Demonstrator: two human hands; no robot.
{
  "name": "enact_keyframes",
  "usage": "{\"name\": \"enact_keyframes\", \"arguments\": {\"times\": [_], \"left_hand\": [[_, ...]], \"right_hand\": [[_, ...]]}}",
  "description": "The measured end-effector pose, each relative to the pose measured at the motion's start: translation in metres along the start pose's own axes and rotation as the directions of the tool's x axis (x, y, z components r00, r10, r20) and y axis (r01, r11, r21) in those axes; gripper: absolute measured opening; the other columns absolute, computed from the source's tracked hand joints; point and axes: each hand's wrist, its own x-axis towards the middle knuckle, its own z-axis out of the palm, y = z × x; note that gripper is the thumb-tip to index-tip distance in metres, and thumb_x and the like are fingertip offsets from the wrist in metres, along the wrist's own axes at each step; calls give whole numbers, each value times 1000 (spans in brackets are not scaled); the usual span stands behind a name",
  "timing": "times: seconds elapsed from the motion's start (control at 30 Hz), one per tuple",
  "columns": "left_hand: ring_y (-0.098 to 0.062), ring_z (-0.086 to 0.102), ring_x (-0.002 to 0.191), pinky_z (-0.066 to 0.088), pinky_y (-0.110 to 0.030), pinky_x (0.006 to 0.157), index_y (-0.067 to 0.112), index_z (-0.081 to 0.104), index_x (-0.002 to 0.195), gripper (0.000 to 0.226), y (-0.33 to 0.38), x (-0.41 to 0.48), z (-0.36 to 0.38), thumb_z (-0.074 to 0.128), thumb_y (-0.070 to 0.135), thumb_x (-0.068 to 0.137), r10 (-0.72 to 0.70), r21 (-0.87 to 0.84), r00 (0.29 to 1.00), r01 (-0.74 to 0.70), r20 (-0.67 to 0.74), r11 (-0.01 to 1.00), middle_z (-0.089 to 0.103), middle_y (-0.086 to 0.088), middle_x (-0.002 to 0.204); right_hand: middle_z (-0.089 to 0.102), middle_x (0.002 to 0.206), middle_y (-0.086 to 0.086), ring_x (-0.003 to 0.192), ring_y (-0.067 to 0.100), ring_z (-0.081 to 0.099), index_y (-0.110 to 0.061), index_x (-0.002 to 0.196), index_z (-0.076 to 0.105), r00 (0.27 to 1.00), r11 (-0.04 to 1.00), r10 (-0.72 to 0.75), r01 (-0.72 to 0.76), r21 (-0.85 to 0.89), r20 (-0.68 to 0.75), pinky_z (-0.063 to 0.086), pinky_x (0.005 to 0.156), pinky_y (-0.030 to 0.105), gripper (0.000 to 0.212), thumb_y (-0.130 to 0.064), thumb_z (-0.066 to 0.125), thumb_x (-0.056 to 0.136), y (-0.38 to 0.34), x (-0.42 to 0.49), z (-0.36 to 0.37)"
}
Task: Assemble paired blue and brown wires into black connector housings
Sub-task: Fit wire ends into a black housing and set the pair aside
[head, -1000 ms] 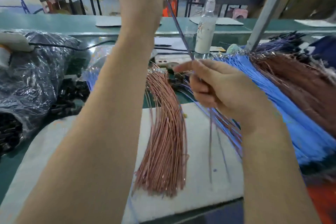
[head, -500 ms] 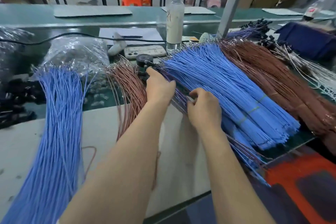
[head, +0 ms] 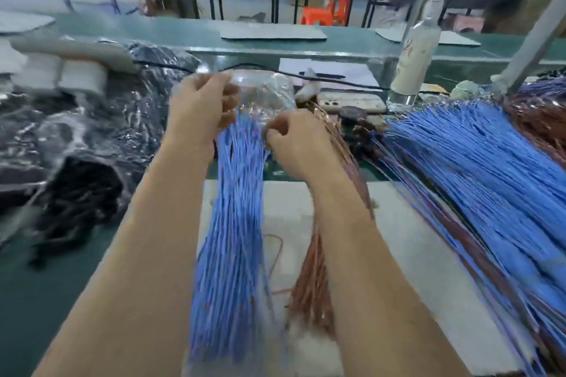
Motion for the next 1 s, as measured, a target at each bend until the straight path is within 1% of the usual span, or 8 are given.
{"name": "enact_keyframes", "arguments": {"times": [0.07,0.13,0.2,0.27,0.4,0.67,0.8,1.0], "left_hand": [[-3,48,47,40,-16,45,19,54,74,19,-3,5,-39,51,14,93,-64,-85,993,55,-103,995,59,6,64],[-2,46,48,37,-14,40,19,51,75,20,-7,7,-69,48,14,95,-108,-116,979,89,-173,989,57,7,63],[-1,47,45,36,-13,38,17,51,79,17,-11,6,-88,46,14,96,-120,-112,967,97,-223,989,56,7,62],[0,49,44,40,-14,40,13,54,89,10,-13,6,-101,46,12,95,-108,-107,961,83,-253,991,58,6,62],[-2,55,57,47,-17,53,14,58,93,9,-14,7,-111,49,14,94,-105,-89,959,84,-263,992,64,6,71],[-3,54,59,46,-16,51,16,59,94,8,-12,16,-100,51,15,93,-113,-102,962,89,-250,991,64,5,77],[-3,55,61,46,-17,52,17,58,92,8,-13,18,-98,50,16,94,-93,-82,967,75,-236,994,65,6,78],[-5,56,66,46,-18,55,19,58,89,9,-17,17,-93,51,16,93,-99,-70,973,86,-210,994,66,6,81]], "right_hand": [[65,109,18,101,33,62,-2,106,65,992,999,14,-18,30,129,51,86,44,26,-5,45,90,-21,7,32],[64,110,15,101,33,61,-7,108,65,982,999,24,-32,43,185,52,87,44,27,-3,45,90,-35,11,60],[64,111,12,102,31,59,-11,109,65,983,999,38,-42,17,182,51,86,37,29,-3,47,88,-41,14,82],[63,113,10,99,29,57,-14,111,64,988,997,68,-63,-40,141,46,77,32,30,-2,46,89,-44,18,97],[64,111,10,94,28,55,-13,112,63,995,991,80,-73,-115,63,44,74,34,34,0,44,87,-50,27,115],[47,130,15,102,31,56,-9,123,51,978,937,172,-124,-327,121,39,68,36,36,-5,50,88,-60,50,124],[41,132,15,110,33,51,-11,126,50,975,917,173,-107,-383,141,36,72,35,39,-9,55,87,-62,50,129],[49,124,16,112,33,51,-10,123,48,985,903,120,-57,-425,122,34,74,36,39,-11,58,86,-60,46,135]]}}
